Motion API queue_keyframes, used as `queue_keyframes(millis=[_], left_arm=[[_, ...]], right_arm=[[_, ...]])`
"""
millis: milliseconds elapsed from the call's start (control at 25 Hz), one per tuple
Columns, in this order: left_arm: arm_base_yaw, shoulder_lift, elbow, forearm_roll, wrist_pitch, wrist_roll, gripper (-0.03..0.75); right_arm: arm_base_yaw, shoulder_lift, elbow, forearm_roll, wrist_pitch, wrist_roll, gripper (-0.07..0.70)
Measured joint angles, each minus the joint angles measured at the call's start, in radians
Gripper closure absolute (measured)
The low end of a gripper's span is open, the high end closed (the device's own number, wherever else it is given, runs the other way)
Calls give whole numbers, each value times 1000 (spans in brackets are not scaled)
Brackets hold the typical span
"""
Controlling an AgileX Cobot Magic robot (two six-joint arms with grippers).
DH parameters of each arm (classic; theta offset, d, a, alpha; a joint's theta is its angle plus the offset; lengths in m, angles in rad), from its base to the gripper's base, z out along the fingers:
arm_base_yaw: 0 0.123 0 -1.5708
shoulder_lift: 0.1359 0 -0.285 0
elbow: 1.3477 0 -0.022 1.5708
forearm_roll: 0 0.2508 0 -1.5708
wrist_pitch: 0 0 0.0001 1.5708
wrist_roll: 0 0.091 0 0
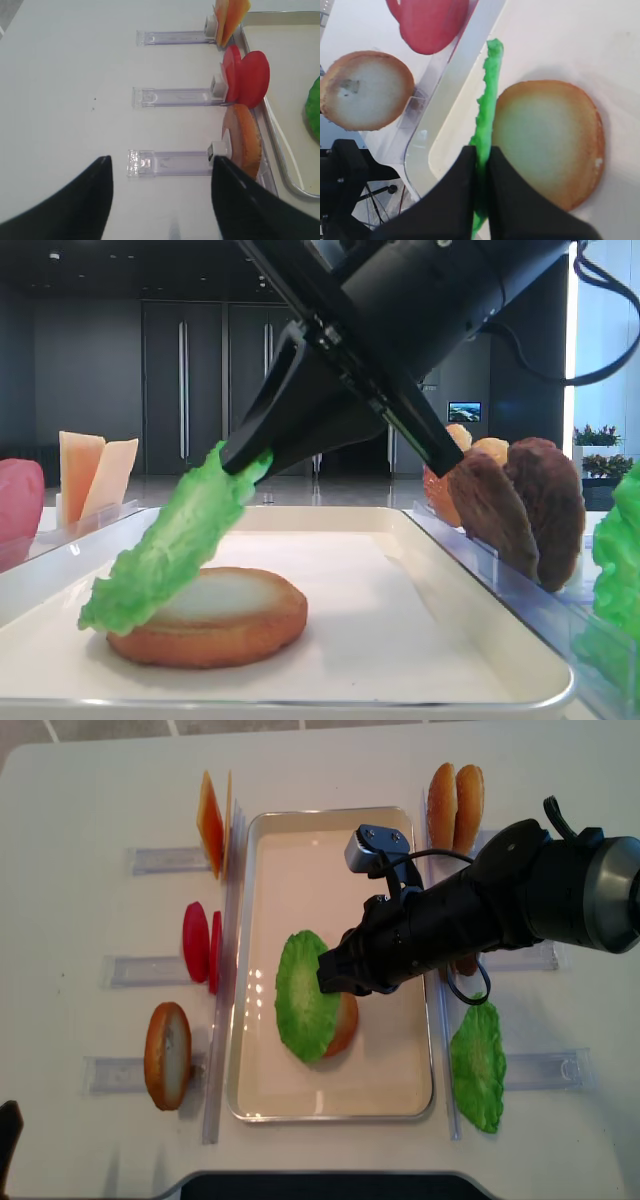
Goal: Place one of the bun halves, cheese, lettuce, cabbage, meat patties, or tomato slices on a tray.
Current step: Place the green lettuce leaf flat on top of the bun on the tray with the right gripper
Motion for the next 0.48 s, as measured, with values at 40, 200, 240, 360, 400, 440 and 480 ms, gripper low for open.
queue_keyframes(millis=[40,200,240,360,400,440,480], left_arm=[[0,0,0,0,0,0,244],[0,0,0,0,0,0,244],[0,0,0,0,0,0,244],[0,0,0,0,0,0,244],[0,0,0,0,0,0,244],[0,0,0,0,0,0,244],[0,0,0,0,0,0,244]], right_arm=[[0,0,0,-25,-6,16,578],[0,0,0,-84,-24,64,519],[0,0,0,-88,-25,67,489],[0,0,0,-99,-26,73,332],[0,0,0,-103,-26,73,283],[0,0,0,-106,-26,73,225],[0,-1,0,-109,-28,73,169]])
